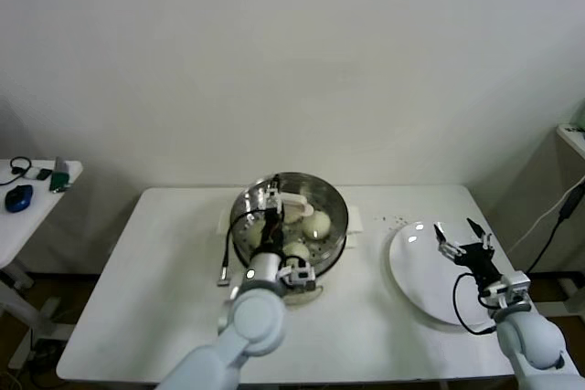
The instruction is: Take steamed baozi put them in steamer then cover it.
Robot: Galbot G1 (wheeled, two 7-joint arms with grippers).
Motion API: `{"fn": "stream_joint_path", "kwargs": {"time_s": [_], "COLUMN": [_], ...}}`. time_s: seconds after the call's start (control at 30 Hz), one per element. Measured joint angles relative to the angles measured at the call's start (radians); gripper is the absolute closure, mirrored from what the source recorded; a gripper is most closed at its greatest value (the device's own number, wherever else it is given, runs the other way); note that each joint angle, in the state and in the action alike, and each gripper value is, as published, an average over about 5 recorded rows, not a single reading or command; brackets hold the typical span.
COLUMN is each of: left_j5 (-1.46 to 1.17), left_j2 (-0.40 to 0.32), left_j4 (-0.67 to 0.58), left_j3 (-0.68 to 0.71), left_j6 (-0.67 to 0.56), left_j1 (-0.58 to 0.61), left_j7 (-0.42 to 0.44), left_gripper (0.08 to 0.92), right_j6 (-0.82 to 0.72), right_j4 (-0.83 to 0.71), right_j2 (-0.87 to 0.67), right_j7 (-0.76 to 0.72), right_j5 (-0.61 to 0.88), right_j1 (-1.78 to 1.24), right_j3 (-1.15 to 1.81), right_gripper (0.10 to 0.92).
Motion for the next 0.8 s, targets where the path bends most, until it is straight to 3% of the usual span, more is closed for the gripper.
{"fn": "stream_joint_path", "kwargs": {"time_s": [0.37, 0.8], "left_j5": [-0.103, -0.547], "left_j2": [0.072, 0.103], "left_j4": [-0.172, -0.276], "left_j3": [-0.083, -0.386], "left_j6": [0.0, -0.033], "left_j1": [0.126, 0.325], "left_j7": [-0.038, -0.289], "left_gripper": [0.177, 0.177], "right_j6": [-0.031, -0.039], "right_j4": [0.03, 0.066], "right_j2": [0.008, 0.036], "right_j7": [0.012, 0.011], "right_j5": [0.01, -0.014], "right_j1": [-0.004, -0.024], "right_j3": [-0.005, -0.005], "right_gripper": [0.203, 0.203]}}
